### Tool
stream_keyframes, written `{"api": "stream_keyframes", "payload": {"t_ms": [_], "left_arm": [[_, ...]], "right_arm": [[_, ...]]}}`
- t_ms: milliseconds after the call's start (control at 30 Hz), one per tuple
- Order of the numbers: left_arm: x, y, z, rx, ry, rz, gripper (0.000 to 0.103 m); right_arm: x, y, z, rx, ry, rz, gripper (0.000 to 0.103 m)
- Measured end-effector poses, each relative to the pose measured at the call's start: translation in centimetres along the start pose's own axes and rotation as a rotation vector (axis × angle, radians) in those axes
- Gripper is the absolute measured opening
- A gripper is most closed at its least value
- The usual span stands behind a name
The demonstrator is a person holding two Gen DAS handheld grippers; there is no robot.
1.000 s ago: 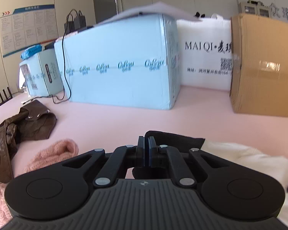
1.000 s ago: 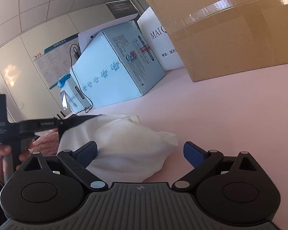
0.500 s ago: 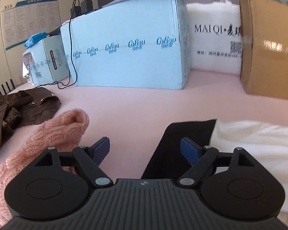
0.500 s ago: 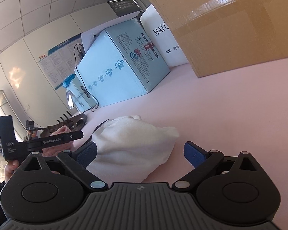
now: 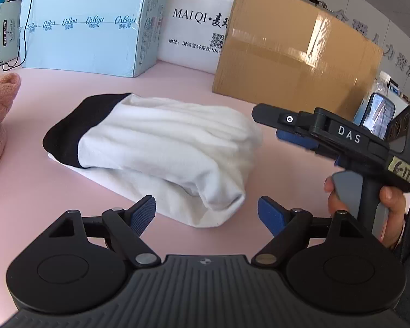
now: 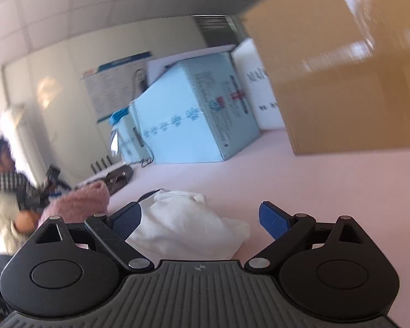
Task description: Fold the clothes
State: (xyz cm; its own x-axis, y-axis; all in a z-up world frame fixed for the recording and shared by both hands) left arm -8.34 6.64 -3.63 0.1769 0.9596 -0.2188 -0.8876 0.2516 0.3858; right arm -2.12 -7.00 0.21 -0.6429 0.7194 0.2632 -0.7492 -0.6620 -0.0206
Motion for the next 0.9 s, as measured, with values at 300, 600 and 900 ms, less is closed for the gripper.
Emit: {"api": "stream_keyframes", "payload": {"t_ms": [300, 600, 900], "left_arm": [[-1.4, -0.9, 0.2, -0.094, -0.053, 0.079, 0.080], [-2.4, -1.3, 0.5, -0.079, -0.001, 0.124, 0.022], [-3.4, -0.4, -0.9, -0.047, -0.037, 0.185, 0.012]], "right_arm": [[-0.3, -3.1, -1.7, 0.189, 0.075, 0.211, 0.049], [0.9, -3.0, -1.6, 0.194, 0.162, 0.279, 0.015], [0.8, -3.1, -2.0, 0.210, 0.156, 0.267, 0.014]]}}
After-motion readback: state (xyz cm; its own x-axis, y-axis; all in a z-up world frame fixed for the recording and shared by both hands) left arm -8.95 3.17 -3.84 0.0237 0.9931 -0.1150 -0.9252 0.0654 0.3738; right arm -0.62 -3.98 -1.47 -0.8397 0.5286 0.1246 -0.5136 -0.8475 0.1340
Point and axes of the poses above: each gripper's, at about its wrist camera, not at the fingertips, and y roughly against the way its jaws point, x to its left, z to its top, the point moved 10 cm from there along -y, roughly the way its jaws point, and after that the axes turned 14 degrees about -x, right-handed, at the moved point
